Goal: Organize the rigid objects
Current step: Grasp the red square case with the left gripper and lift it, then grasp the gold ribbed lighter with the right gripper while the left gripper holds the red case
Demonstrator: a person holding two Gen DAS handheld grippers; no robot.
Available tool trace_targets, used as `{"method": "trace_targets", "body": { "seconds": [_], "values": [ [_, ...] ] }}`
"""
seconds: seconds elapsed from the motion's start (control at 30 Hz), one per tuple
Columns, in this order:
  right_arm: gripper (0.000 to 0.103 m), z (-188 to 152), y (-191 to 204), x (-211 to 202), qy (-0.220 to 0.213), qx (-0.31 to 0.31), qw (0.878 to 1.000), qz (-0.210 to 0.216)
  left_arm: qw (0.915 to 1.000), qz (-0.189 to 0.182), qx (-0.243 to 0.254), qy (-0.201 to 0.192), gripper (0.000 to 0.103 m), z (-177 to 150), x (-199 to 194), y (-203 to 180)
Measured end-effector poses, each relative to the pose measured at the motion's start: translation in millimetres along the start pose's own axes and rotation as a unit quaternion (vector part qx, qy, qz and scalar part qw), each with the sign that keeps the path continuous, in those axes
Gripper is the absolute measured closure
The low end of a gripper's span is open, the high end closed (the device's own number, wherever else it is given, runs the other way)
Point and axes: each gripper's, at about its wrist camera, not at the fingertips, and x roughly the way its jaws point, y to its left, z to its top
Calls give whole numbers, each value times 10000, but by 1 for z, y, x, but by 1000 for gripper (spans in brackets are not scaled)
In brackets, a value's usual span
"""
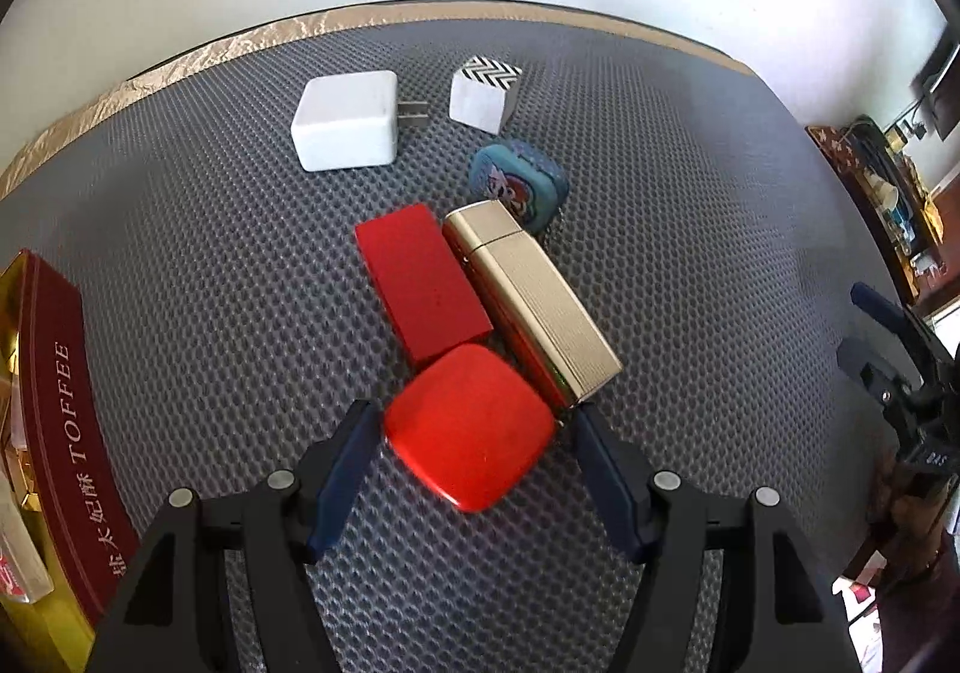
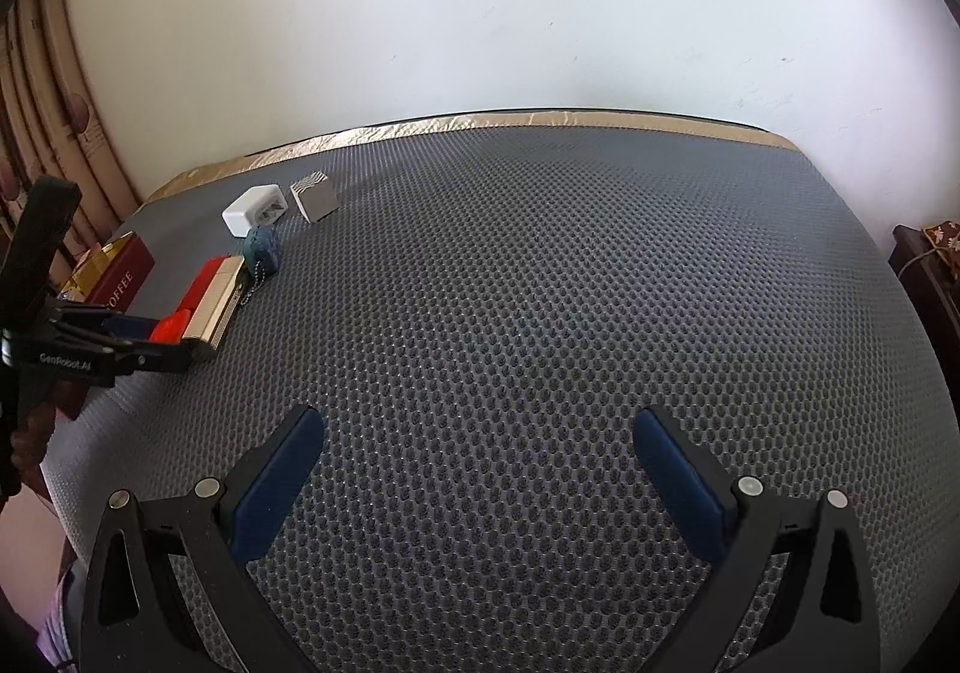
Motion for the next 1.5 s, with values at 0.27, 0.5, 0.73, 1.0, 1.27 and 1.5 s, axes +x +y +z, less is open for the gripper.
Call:
{"method": "trace_targets", "body": {
  "seconds": [0.27, 0.5, 0.73, 1.0, 1.27, 1.5],
  "values": [
    [0, 0, 0, 2, 24, 13, 10000, 62, 9992, -37, -254, -306, 37, -24, -13, 13],
    [0, 1, 0, 4, 76, -14, 9999, 91, 9977, -137, -505, -438, 45, -46, -22, 11],
    [0, 2, 1, 6, 152, -35, 9998, 81, 9961, -294, -734, -384, 45, -56, -29, 19],
    [0, 4, 0, 10, 307, -56, 9995, 85, 9965, -363, -756, 55, 43, -55, -32, 28],
    [0, 6, 0, 15, 446, -86, 9989, 101, 9972, -115, -735, -42, 41, -53, -32, 9],
    [0, 5, 0, 16, 499, -117, 9987, 60, 9957, -144, -834, -380, 45, -75, -38, 3]
  ]
}}
